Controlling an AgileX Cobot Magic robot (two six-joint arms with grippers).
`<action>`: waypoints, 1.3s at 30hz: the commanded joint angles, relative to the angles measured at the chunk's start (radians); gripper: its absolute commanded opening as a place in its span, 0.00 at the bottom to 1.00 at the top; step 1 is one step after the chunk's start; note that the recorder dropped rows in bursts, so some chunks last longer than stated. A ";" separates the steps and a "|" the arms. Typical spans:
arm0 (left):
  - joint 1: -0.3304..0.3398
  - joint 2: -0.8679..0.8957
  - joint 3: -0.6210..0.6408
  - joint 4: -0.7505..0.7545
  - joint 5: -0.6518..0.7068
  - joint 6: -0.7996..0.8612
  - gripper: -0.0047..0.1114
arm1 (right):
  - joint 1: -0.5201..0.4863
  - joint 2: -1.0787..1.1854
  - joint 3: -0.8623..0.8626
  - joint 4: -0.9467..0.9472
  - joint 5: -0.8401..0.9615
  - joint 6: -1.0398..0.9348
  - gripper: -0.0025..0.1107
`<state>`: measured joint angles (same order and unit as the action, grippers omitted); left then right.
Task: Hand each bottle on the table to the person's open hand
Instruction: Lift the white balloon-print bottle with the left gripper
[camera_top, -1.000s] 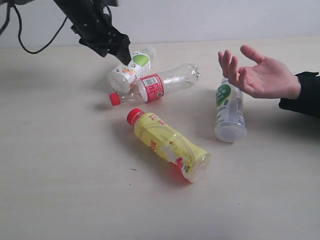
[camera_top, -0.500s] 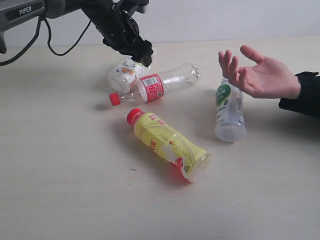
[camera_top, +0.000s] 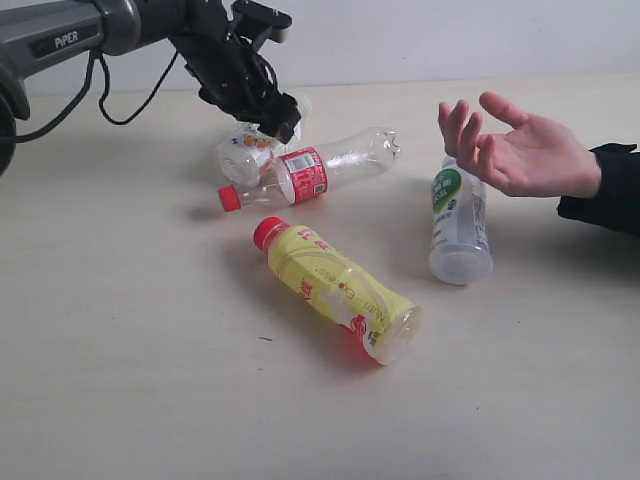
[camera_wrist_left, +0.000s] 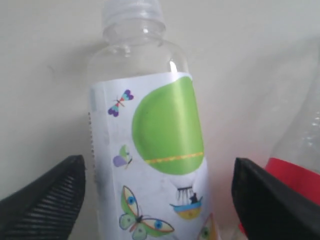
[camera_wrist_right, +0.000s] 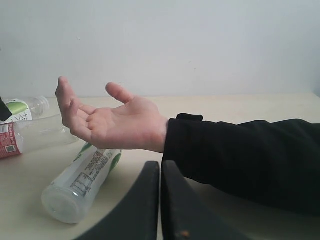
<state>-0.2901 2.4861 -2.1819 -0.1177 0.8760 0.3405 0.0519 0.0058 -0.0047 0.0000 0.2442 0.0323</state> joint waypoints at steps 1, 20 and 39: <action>0.002 0.016 -0.007 0.007 -0.026 -0.009 0.71 | -0.006 -0.006 0.005 0.000 -0.005 -0.003 0.04; 0.002 0.020 -0.007 0.007 -0.076 -0.009 0.04 | -0.006 -0.006 0.005 0.000 -0.007 -0.003 0.04; 0.002 -0.130 -0.007 0.012 -0.003 -0.043 0.04 | -0.006 -0.006 0.005 0.000 -0.007 -0.002 0.04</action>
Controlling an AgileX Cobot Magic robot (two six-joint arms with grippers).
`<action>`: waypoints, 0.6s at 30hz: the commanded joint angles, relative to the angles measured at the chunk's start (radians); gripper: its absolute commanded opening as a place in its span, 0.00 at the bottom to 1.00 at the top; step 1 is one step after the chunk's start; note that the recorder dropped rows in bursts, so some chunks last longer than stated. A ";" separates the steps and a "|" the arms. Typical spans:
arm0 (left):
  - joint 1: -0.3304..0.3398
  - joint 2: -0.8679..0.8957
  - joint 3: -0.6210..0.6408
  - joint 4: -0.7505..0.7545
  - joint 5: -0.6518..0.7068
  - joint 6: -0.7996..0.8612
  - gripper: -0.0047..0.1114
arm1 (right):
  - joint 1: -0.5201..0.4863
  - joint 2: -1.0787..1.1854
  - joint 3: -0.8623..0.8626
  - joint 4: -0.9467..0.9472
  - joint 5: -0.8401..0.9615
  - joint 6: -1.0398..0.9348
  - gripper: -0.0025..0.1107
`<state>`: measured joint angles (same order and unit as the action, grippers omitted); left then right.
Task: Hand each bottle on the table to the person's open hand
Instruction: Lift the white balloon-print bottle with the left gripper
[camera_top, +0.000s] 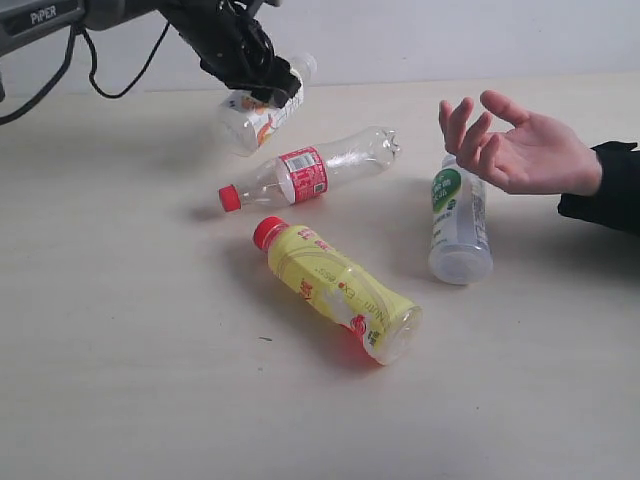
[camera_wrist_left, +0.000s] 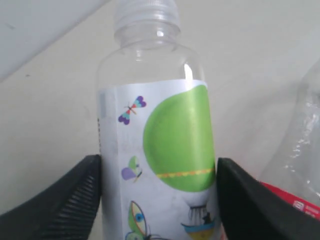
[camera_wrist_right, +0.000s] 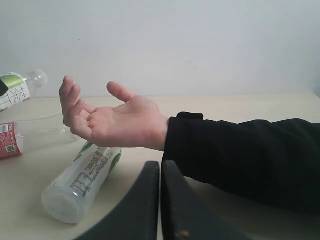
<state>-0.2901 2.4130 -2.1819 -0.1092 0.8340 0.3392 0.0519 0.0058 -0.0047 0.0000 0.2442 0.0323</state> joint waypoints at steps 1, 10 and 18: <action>0.002 -0.071 -0.007 0.003 0.056 -0.058 0.04 | -0.006 -0.006 0.005 0.000 -0.007 -0.002 0.04; 0.000 -0.177 -0.007 -0.004 0.222 -0.136 0.04 | -0.006 -0.006 0.005 0.000 -0.007 -0.003 0.04; -0.011 -0.250 -0.007 -0.004 0.387 -0.217 0.04 | -0.006 -0.006 0.005 0.000 -0.007 -0.005 0.04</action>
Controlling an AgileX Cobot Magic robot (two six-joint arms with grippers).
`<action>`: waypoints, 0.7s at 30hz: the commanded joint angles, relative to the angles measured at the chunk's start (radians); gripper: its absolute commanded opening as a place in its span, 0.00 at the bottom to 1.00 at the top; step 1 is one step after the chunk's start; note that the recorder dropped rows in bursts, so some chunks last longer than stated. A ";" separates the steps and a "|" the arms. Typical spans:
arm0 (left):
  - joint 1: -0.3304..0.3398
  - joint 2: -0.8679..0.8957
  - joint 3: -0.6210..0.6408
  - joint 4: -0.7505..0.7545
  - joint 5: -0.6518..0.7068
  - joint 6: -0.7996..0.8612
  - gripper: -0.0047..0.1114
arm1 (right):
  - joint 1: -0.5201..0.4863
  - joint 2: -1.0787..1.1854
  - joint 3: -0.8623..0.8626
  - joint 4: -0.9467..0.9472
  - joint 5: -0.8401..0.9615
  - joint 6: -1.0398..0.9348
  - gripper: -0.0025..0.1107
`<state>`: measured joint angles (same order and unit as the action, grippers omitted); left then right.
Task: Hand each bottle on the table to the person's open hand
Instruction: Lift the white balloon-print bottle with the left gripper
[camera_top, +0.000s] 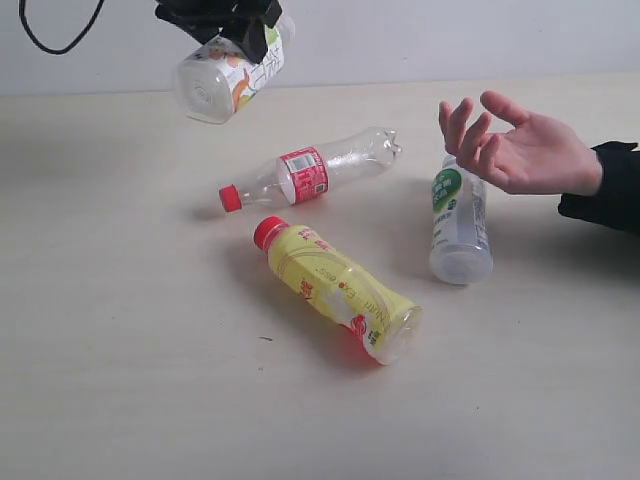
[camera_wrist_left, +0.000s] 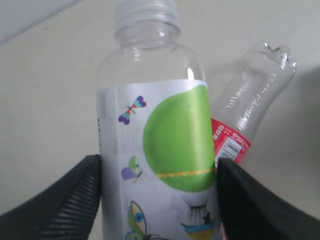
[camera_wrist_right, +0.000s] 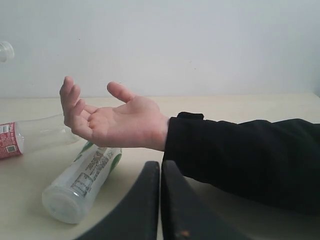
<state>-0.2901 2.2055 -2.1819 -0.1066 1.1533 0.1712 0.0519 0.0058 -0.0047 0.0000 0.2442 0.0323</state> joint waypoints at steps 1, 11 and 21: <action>-0.019 -0.053 -0.007 -0.009 0.068 -0.051 0.04 | -0.006 -0.006 0.005 0.000 -0.007 -0.005 0.04; -0.127 -0.141 -0.007 0.003 0.068 -0.159 0.04 | -0.006 -0.006 0.005 0.000 -0.007 -0.005 0.04; -0.253 -0.231 0.027 0.059 0.068 -0.294 0.04 | -0.006 -0.006 0.005 0.000 -0.007 -0.005 0.04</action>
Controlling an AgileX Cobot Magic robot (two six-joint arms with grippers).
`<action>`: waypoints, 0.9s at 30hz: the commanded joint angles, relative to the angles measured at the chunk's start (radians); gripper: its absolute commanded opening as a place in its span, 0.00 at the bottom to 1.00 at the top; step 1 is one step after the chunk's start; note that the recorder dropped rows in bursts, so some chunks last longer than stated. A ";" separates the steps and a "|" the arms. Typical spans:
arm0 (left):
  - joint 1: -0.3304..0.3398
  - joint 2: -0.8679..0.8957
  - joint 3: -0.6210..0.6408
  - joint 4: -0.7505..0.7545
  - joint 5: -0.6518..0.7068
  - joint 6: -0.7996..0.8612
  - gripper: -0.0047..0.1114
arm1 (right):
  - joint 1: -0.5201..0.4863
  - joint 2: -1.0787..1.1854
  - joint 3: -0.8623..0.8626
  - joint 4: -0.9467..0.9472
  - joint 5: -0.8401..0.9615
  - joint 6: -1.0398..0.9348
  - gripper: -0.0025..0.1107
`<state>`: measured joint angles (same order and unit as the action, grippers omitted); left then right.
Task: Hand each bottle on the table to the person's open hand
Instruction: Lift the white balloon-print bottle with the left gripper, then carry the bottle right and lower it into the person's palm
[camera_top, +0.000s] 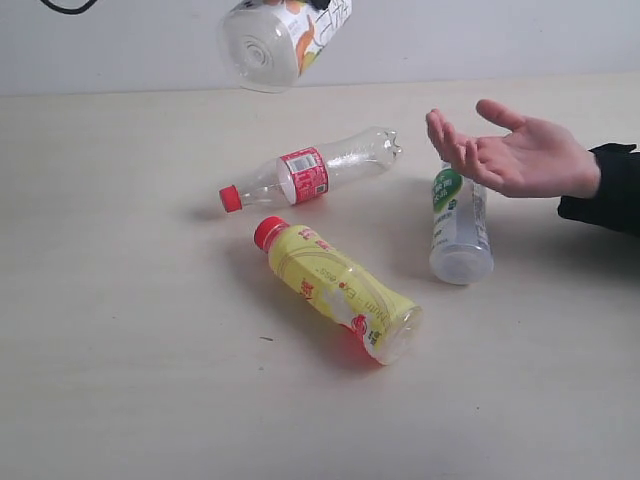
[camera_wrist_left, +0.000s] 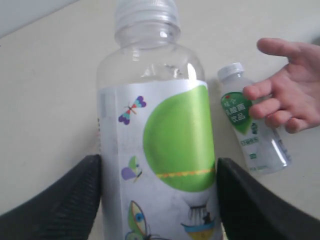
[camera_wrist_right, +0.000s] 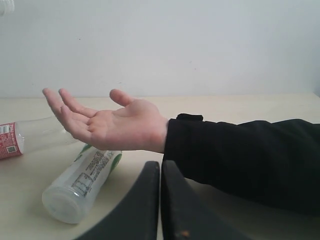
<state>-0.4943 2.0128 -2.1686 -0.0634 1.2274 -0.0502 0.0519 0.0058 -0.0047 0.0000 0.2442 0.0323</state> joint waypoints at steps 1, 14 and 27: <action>-0.067 -0.039 0.015 0.020 -0.006 -0.086 0.04 | -0.006 -0.006 0.005 0.000 -0.007 -0.005 0.04; -0.314 -0.031 0.016 0.063 -0.086 -0.383 0.04 | -0.006 -0.006 0.005 0.000 -0.007 -0.005 0.04; -0.392 0.123 0.016 0.097 -0.343 -0.617 0.04 | -0.006 -0.006 0.005 0.000 -0.007 -0.002 0.04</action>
<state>-0.8816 2.1048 -2.1601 0.0080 0.9525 -0.6061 0.0519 0.0058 -0.0047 0.0000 0.2442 0.0323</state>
